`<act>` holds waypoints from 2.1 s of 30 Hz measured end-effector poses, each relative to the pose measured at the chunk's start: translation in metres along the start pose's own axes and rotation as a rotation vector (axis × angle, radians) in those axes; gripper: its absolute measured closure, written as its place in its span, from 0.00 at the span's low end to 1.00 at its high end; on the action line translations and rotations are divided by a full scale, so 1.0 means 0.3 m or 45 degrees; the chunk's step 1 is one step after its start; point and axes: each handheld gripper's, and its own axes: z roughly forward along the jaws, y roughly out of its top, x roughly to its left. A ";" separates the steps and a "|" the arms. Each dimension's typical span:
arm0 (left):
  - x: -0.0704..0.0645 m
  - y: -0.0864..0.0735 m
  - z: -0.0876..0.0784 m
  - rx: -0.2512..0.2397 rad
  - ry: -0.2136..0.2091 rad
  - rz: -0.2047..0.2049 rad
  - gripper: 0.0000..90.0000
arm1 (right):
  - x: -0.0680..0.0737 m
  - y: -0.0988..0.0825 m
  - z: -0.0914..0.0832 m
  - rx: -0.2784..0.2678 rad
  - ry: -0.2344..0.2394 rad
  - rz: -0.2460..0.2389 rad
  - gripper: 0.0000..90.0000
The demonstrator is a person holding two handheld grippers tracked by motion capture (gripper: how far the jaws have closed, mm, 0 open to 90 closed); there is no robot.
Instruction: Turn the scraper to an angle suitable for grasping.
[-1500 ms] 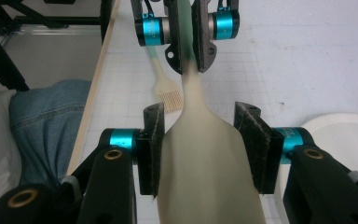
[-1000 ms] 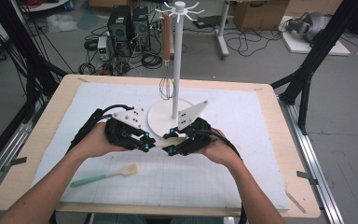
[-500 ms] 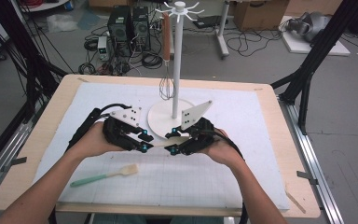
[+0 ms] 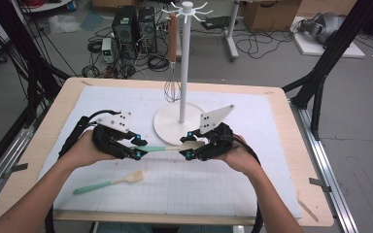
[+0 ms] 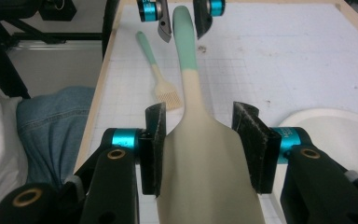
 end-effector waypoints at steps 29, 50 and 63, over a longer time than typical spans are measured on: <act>-0.009 -0.019 0.017 0.053 -0.044 0.050 0.82 | -0.013 -0.036 0.024 0.068 0.028 0.009 0.58; -0.015 -0.017 0.020 0.047 -0.050 0.052 0.82 | -0.020 -0.040 0.049 0.093 0.039 0.052 0.48; -0.030 0.006 0.032 0.072 -0.038 0.098 0.82 | -0.025 0.019 0.097 0.111 0.092 0.023 0.62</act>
